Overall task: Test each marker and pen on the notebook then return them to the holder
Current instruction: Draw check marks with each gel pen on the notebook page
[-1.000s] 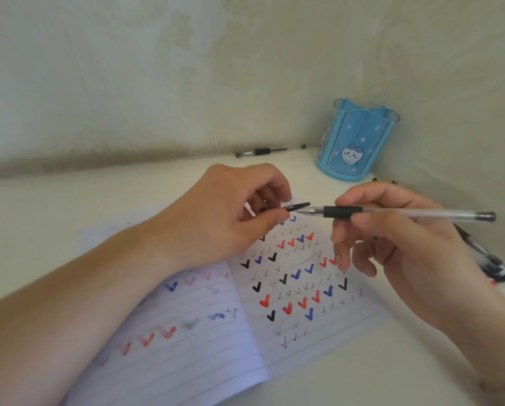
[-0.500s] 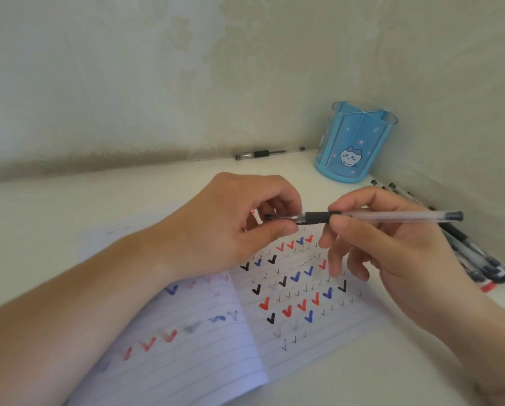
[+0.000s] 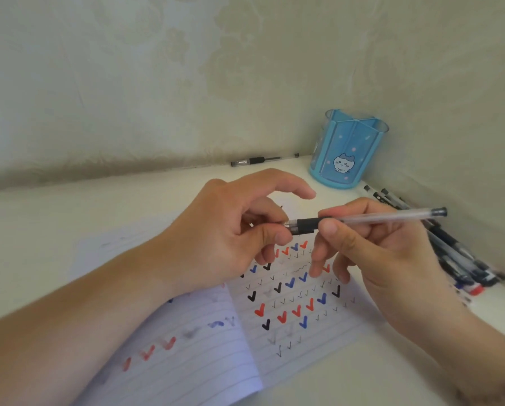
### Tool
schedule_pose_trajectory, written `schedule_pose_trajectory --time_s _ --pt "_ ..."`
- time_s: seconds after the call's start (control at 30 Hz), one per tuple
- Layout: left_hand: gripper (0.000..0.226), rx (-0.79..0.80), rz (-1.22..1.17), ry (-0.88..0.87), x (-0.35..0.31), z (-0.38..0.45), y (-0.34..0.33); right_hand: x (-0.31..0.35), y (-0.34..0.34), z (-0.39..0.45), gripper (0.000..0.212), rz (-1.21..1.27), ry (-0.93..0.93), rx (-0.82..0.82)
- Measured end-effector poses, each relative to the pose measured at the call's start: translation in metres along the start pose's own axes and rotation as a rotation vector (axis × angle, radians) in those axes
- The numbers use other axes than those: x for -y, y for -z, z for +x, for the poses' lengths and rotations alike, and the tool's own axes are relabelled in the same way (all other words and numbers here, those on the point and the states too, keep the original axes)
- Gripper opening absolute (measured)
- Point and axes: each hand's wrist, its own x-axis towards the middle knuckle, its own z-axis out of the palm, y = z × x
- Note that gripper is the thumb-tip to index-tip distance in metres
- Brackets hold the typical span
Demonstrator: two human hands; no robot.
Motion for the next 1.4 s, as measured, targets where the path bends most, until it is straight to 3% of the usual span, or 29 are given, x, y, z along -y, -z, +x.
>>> schedule_pose_trajectory --time_s 0.1,0.23,0.33,0.4,0.53,0.67,1.0,1.13,1.23,1.33,1.4 --pt "0.041 -0.04 0.006 -0.025 0.001 0.0 0.001 0.001 -0.006 -0.004 0.022 0.013 0.046 0.0" --pt "0.045 -0.008 -0.157 0.047 0.002 0.002 -0.002 0.009 -0.011 -0.002 0.017 -0.097 0.149 -0.109" --pt "0.058 0.063 -0.003 0.029 0.004 0.002 -0.001 0.018 0.008 0.009 0.018 -0.138 0.274 -0.18" --pt "0.054 0.042 0.134 0.019 0.008 0.003 0.003 0.025 0.034 0.014 0.015 -0.244 0.271 -0.229" --pt "0.037 -0.011 0.244 0.054 0.015 0.006 0.008 0.032 0.09 0.022 0.014 -0.943 -0.02 -0.336" --pt "0.031 -0.003 0.295 0.05 0.019 0.006 0.009 0.021 0.117 0.023 0.017 -1.291 -0.419 -0.36" --pt "0.024 0.033 0.372 0.054 0.024 0.006 0.011 0.011 0.12 0.026 0.023 -1.303 -0.496 -0.367" --pt "0.019 0.002 0.402 0.053 0.026 0.006 0.014 0.024 0.097 0.026 0.022 -1.292 -0.331 -0.456" --pt "0.015 -0.061 0.455 0.045 0.027 0.006 0.015 0.03 0.056 0.037 0.024 -1.426 -0.125 -0.301" --pt "0.016 -0.089 0.484 0.042 0.027 0.008 0.015 0.021 0.017 0.074 0.032 -1.569 -0.003 0.036" --pt "0.015 -0.073 0.492 0.047 0.027 0.008 0.015 0.003 -0.003 0.107 0.035 -1.502 0.035 0.203"
